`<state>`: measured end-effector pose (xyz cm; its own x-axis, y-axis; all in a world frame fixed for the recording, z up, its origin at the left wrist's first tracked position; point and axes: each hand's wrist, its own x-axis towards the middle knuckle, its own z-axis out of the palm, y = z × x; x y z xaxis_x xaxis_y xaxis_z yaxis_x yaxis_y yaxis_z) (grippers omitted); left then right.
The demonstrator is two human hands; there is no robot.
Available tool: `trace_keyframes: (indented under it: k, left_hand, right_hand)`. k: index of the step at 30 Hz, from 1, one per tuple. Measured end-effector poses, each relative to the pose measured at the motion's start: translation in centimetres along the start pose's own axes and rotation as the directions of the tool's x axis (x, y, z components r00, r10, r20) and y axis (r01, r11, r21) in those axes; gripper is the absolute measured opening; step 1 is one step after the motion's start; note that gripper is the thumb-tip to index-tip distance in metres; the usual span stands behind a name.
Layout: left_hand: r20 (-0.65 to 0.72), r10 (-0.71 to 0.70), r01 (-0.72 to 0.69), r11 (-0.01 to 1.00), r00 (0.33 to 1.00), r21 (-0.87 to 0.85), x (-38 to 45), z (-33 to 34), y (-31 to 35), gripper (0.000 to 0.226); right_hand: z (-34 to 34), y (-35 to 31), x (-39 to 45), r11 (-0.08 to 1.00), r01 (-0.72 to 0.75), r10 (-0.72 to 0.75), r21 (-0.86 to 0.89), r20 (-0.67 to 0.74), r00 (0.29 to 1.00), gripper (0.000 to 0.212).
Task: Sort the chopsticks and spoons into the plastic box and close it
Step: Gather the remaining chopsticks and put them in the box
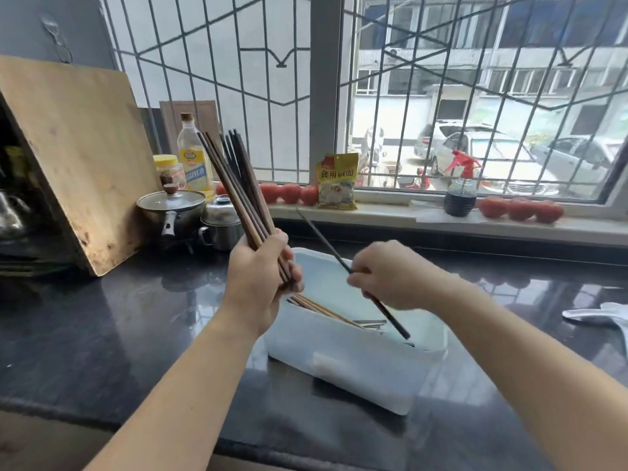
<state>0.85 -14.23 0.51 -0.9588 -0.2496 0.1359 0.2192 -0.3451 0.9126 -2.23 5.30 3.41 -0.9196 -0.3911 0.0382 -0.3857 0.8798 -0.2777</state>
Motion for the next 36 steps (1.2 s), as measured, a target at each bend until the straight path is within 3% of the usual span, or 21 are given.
trace_keyframes:
  k: [1, 3, 8, 11, 14, 16, 18, 20, 22, 36]
  left_hand:
    - [-0.001, -0.022, 0.022, 1.000, 1.000, -0.017, 0.1, 0.0, 0.1, 0.004]
    - [0.006, -0.040, 0.040, 0.999, 0.999, -0.007, 0.1, 0.0, 0.1, 0.006]
    - [0.042, -0.010, 0.006, 0.997, 0.999, 0.078, 0.0, -0.1, 0.0, 0.006]
    - [0.067, -0.012, 0.004, 0.994, 0.998, 0.112, 0.1, 0.1, 0.0, 0.006]
    - [0.116, -0.024, 0.004, 0.986, 0.993, 0.169, 0.2, 0.2, -0.1, 0.006]
    - [0.162, -0.028, -0.008, 0.975, 0.986, 0.222, 0.1, 0.1, -0.1, 0.006]
    - [0.219, -0.025, -0.037, 0.961, 0.975, 0.275, 0.0, 0.1, -0.1, 0.007]
    - [0.270, -0.022, -0.069, 0.943, 0.963, 0.326, 0.0, 0.2, 0.0, 0.009]
    - [0.302, -0.024, -0.090, 0.930, 0.953, 0.357, 0.0, 0.3, 0.1, 0.009]
    - [0.410, -0.041, -0.143, 0.902, 0.911, 0.408, -0.2, 0.1, 0.4, 0.006]
  right_hand:
    - [1.1, -0.2, -0.2, 0.987, 0.022, -0.006, -0.159, 0.098, 0.995, 0.027]
    - [2.6, -0.4, -0.4, 0.951, 0.061, -0.003, -0.303, 0.189, 0.982, 0.027]
    - [4.6, 0.5, 0.2, 0.963, 0.024, 0.051, -0.267, 0.273, 0.961, 0.016]
    - [4.8, 0.4, 0.2, 0.965, -0.002, 0.066, -0.262, 0.238, 0.969, 0.015]
    - [4.5, 0.5, 0.1, 0.972, -0.041, 0.068, -0.233, 0.108, 0.992, 0.029]
    - [4.0, 0.0, 0.0, 0.998, -0.047, 0.041, -0.050, -0.118, 0.992, 0.031]
    - [3.1, -1.0, -0.2, 0.953, 0.067, 0.038, 0.295, -0.336, 0.941, 0.025]
    - [1.8, -2.5, -0.2, 0.805, 0.196, 0.034, 0.560, -0.373, 0.927, 0.020]
    - [1.2, -3.6, 0.1, 0.661, 0.250, 0.009, 0.708, -0.340, 0.940, 0.020]
    - [2.5, -3.1, 0.3, 0.643, 0.233, 0.022, 0.730, -0.322, 0.947, 0.009]
